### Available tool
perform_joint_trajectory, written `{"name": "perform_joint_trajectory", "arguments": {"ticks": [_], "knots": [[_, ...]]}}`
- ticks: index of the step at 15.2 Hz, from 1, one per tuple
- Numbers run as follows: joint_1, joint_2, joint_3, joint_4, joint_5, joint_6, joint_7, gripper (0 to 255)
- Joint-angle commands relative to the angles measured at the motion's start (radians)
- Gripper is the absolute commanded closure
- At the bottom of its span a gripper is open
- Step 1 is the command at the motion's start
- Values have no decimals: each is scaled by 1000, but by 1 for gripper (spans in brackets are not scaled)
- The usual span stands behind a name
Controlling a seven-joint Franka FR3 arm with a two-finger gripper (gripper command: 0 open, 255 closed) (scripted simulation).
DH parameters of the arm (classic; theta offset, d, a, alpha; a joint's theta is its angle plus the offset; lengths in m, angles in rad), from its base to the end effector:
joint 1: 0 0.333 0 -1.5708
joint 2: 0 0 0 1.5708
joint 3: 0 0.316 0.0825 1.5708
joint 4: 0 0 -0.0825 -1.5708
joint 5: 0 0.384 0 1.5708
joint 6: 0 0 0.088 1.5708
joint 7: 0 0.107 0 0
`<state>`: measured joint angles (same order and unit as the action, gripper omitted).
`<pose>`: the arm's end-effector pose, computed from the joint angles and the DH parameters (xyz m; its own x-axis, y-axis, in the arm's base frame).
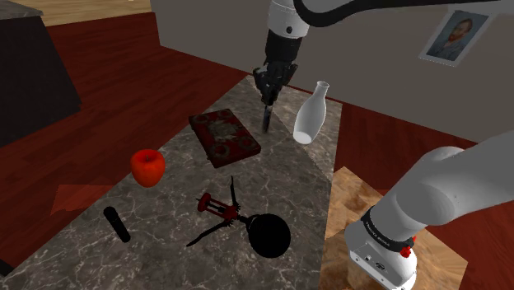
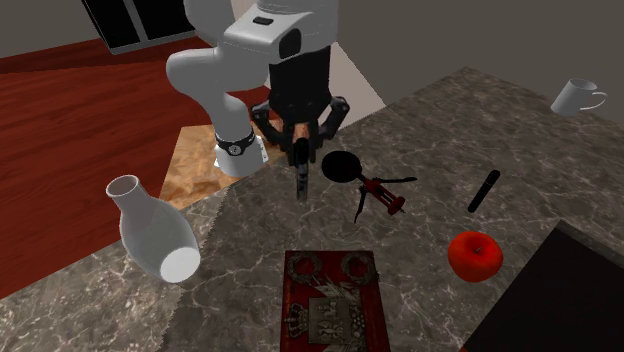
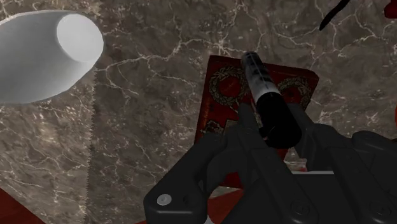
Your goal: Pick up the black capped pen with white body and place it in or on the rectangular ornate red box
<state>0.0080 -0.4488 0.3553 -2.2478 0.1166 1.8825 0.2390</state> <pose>0.3956 0.1775 0.5339 0.9956 0.0643 0.0689 0.0628 -0.9978 0.0229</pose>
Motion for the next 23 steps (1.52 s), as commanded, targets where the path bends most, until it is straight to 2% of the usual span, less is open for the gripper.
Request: {"name": "perform_joint_trajectory", "arguments": {"ticks": [1, 8, 13, 23], "knots": [[-18, 87, 12, 76, -25, 9, 11, 255], [-49, 382, 48, 393, -133, -30, 63, 255], [-29, 622, 61, 694, -232, -112, 104, 255], [-33, 622, 56, 559, -235, 22, 112, 255]]}}
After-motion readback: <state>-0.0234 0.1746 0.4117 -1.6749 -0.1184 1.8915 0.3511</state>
